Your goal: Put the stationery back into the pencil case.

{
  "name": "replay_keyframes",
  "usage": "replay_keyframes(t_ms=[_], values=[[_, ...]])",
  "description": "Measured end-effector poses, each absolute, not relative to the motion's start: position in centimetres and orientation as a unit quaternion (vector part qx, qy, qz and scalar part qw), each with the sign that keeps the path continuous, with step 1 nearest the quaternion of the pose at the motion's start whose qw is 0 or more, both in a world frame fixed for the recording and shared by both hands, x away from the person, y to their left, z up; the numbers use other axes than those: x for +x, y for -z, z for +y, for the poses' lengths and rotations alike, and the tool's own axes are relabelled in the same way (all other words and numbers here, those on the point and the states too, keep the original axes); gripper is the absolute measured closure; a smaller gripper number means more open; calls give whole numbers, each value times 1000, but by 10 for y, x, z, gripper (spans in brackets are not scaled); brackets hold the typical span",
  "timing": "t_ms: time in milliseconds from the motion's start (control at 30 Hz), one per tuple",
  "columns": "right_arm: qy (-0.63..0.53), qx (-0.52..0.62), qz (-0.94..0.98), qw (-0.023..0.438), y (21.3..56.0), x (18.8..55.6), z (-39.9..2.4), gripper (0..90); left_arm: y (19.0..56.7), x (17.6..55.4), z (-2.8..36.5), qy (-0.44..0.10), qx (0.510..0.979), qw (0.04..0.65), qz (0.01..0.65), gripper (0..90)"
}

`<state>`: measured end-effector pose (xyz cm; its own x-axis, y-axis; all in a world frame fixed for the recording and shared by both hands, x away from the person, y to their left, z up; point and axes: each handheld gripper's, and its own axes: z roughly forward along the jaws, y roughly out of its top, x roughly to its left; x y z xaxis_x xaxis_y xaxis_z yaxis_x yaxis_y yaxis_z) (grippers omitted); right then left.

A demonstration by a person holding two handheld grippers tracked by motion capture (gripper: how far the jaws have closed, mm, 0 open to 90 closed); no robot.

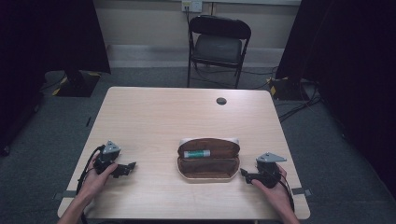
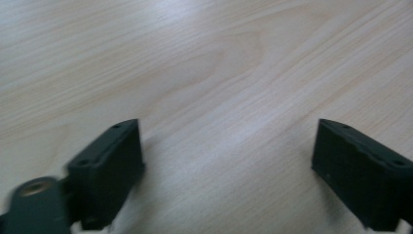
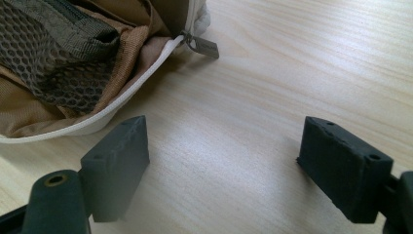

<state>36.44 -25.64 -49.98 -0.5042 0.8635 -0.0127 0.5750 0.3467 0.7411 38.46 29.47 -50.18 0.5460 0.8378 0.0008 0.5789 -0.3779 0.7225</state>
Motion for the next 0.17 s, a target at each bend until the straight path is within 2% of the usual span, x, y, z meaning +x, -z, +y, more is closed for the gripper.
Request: replay_keyframes(t_ms=[167], values=[[-348, 456, 792, 210, 500, 364, -256, 174, 503, 387, 294, -186, 810, 344, 438, 26]])
